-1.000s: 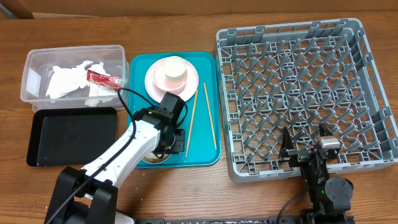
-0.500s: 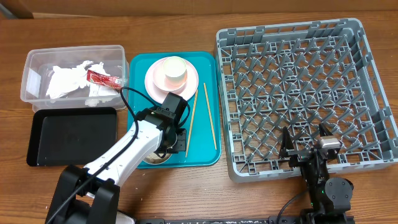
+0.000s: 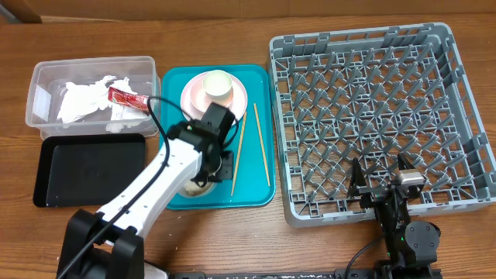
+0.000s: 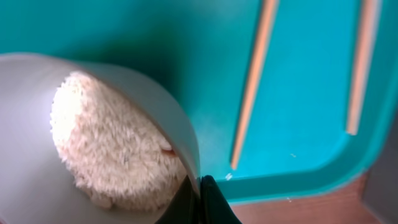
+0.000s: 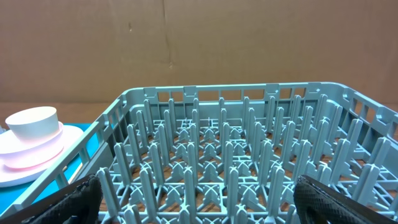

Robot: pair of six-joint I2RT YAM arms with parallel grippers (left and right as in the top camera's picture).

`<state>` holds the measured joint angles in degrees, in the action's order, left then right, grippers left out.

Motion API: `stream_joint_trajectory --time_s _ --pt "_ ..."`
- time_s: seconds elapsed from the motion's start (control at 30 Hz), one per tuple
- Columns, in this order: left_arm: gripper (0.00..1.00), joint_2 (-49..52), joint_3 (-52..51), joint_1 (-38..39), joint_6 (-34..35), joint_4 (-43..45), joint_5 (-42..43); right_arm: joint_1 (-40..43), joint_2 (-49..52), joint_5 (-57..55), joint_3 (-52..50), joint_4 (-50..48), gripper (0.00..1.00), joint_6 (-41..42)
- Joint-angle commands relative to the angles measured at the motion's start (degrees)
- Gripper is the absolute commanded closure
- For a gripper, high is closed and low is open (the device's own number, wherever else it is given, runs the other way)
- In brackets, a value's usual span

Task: Sort waste into correct bins and load items into the dishwasher
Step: 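Grasp the rim of the grey rice bowl with the left gripper, then tip the rice bowl over the black tray to dump the rice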

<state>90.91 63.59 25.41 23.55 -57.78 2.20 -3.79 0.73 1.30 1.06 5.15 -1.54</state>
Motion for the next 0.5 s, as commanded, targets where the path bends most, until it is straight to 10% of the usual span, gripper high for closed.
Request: stream_joint_trajectory --time_s 0.0,0.47 --pt "0.96 -0.3 7.9 -0.7 -4.8 -5.0 0.8 0.0 -0.5 0.3 -0.6 -0.3 0.0 -0.2" --pt "0.96 -0.7 16.7 -21.1 -15.6 -14.4 14.5 0.0 -0.5 0.3 -0.6 -0.4 0.0 -0.2"
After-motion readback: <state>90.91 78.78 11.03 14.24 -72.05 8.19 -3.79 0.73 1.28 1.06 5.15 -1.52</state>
